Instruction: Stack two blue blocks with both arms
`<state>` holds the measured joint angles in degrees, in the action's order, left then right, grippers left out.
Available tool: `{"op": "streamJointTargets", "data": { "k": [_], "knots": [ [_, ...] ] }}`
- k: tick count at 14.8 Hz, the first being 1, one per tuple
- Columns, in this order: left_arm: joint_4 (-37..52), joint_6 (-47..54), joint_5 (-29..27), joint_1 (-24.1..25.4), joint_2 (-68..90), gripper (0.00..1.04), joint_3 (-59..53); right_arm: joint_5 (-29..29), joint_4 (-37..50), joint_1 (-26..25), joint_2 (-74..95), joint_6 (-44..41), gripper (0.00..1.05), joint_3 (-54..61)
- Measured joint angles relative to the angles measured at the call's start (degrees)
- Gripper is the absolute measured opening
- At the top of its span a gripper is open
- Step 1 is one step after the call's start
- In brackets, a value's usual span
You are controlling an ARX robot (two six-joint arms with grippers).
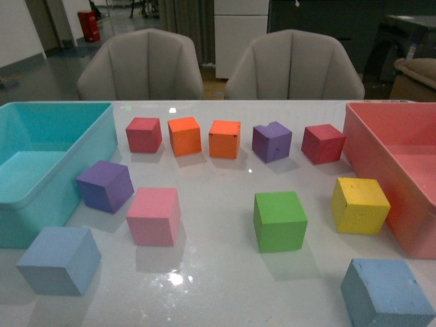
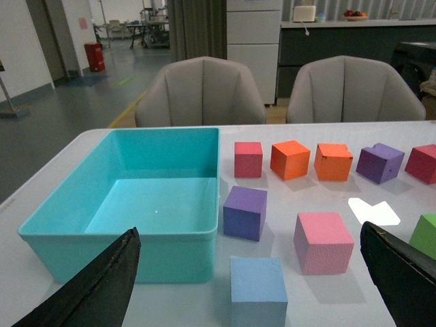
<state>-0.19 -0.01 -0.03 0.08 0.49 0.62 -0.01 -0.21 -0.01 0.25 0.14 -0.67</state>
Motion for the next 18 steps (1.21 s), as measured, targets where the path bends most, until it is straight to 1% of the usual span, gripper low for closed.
{"op": "streamJointTargets", "data": {
  "k": [5,6,7,8,9,10,11,12,13,15,18],
  "knots": [
    [0.0,0.0,0.0,0.0,0.0,0.98,0.0,0.0,0.0,0.0,0.0,0.0,0.98,0.0],
    [0.0,0.02,0.0,0.0,0.0,0.98,0.0,3.48,0.72,1.4,0.76,0.44,0.98,-0.07],
    [0.0,0.0,0.0,0.0,0.0,0.98,0.0,12.5,4.74,4.39,5.95,2.08,0.98,-0.81],
    [0.04,0.0,-0.07,0.0,0.0,0.98,0.0,15.78,10.82,2.05,13.11,2.4,0.98,-2.43],
    [0.0,0.02,0.02,0.0,0.0,0.98,0.0,15.19,16.92,1.09,19.58,2.47,0.98,-4.74],
    [0.0,0.0,0.0,0.0,0.0,0.98,0.0,13.42,22.64,2.27,27.36,2.4,0.98,-8.39],
    [0.0,0.0,0.0,0.0,0.0,0.98,0.0,12.57,26.56,4.22,35.87,2.43,0.98,-12.26],
    [0.0,0.02,0.0,0.0,0.0,0.98,0.0,11.28,25.73,6.54,45.7,2.82,0.98,-16.48],
    [0.0,0.0,0.0,0.0,0.0,0.98,0.0,9.84,22.4,8.41,54.47,3.96,0.98,-19.61],
    [0.0,0.0,0.0,0.0,0.0,0.98,0.0,9.03,20.04,12.55,69.46,7.39,0.98,-21.64],
    [0.0,0.0,0.0,0.0,0.0,0.98,0.0,9.01,19.52,17.66,82.79,12.33,0.98,-23.58]
  ]
}}
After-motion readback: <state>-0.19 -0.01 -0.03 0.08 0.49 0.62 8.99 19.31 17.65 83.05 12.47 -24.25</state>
